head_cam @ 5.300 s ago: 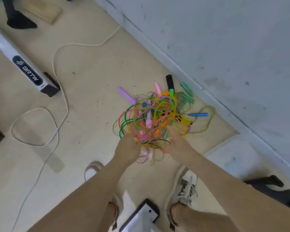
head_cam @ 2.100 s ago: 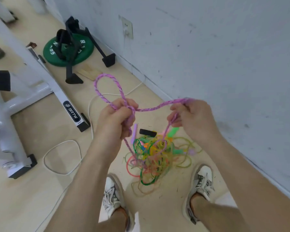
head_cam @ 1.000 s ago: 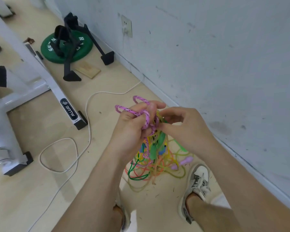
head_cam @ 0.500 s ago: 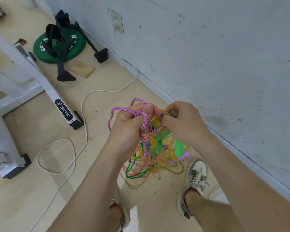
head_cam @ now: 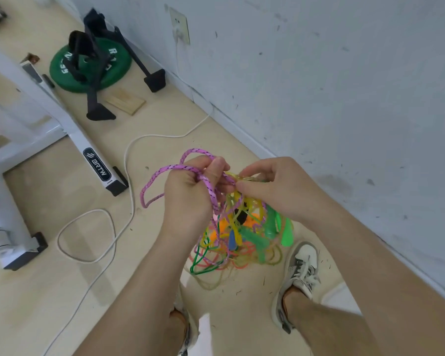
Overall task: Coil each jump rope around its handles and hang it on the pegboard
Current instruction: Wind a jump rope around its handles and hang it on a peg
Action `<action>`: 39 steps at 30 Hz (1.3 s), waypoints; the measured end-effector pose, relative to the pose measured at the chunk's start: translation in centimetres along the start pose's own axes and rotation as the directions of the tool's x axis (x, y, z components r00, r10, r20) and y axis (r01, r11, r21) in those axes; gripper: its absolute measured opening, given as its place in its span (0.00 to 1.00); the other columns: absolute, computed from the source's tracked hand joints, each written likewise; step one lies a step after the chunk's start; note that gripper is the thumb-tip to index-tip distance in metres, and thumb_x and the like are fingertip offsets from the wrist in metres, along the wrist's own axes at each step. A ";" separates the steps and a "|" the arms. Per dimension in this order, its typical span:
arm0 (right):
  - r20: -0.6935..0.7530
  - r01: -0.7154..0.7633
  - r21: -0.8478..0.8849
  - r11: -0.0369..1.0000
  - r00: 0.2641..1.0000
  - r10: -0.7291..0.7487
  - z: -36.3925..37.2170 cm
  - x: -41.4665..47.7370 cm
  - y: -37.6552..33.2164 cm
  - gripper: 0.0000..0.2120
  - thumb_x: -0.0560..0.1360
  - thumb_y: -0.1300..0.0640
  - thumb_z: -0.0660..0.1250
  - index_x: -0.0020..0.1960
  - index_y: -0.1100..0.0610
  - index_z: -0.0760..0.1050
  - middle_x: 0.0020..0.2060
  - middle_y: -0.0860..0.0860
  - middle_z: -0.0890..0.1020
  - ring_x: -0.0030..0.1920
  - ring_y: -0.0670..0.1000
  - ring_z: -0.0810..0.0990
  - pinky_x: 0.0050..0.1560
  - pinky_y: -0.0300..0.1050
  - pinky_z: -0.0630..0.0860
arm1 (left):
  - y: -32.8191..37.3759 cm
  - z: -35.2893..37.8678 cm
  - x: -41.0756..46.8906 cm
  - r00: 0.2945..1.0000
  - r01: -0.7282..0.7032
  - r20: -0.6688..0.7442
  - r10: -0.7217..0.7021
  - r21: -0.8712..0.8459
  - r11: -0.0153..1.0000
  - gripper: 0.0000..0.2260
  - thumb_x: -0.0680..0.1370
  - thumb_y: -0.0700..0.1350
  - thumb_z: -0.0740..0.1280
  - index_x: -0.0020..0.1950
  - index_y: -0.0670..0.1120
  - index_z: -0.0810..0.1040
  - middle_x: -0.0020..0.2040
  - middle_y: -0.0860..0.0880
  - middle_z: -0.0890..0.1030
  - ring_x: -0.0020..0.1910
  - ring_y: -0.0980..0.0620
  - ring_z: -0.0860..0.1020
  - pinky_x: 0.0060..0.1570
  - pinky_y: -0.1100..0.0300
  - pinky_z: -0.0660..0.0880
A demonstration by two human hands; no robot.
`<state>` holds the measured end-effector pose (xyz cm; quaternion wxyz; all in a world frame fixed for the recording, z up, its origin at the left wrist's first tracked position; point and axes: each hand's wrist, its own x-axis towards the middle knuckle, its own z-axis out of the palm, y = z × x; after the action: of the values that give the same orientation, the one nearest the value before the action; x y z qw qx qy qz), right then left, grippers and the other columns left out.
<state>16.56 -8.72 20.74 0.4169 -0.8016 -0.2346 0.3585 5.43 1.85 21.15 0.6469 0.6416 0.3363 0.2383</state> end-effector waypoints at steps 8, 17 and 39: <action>-0.333 0.001 -0.144 0.990 0.942 -0.049 -0.2 0.8 0.6 0.04 0.72 0.58 0.67 0.41 0.51 0.77 0.36 0.49 0.82 0.35 0.49 0.78 0.33 0.41 0.70 | 0.6 -0.2 0.1 0.984 -0.071 -0.170 0.052 -0.109 0.991 0.11 0.82 0.39 0.59 0.41 0.38 0.74 0.28 0.44 0.77 0.24 0.54 0.76 0.26 0.65 0.73; -0.230 -0.019 -0.243 0.970 0.972 -0.038 -1.6 0.7 1.1 0.21 0.75 0.63 0.65 0.65 0.49 0.70 0.61 0.56 0.75 0.63 0.53 0.73 0.60 0.41 0.70 | 0.8 -2.6 2.0 0.971 -0.090 -0.233 -0.058 -0.578 0.811 0.13 0.84 0.42 0.54 0.39 0.43 0.66 0.31 0.51 0.72 0.24 0.57 0.69 0.24 0.65 0.67; 0.493 -0.229 0.609 0.759 0.859 -0.136 -0.6 -0.8 -1.3 0.22 0.59 0.61 0.65 0.50 0.71 0.73 0.27 0.59 0.73 0.18 0.52 0.72 0.22 0.37 0.70 | -1.6 -2.0 0.1 0.902 0.040 0.428 -0.049 0.030 0.999 0.11 0.72 0.42 0.73 0.52 0.52 0.81 0.39 0.54 0.83 0.43 0.57 0.80 0.50 0.62 0.77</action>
<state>16.41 -8.79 22.37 0.5815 -0.4885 -0.1764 0.6262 3.80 3.15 19.69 0.7036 0.6771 0.2030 0.0731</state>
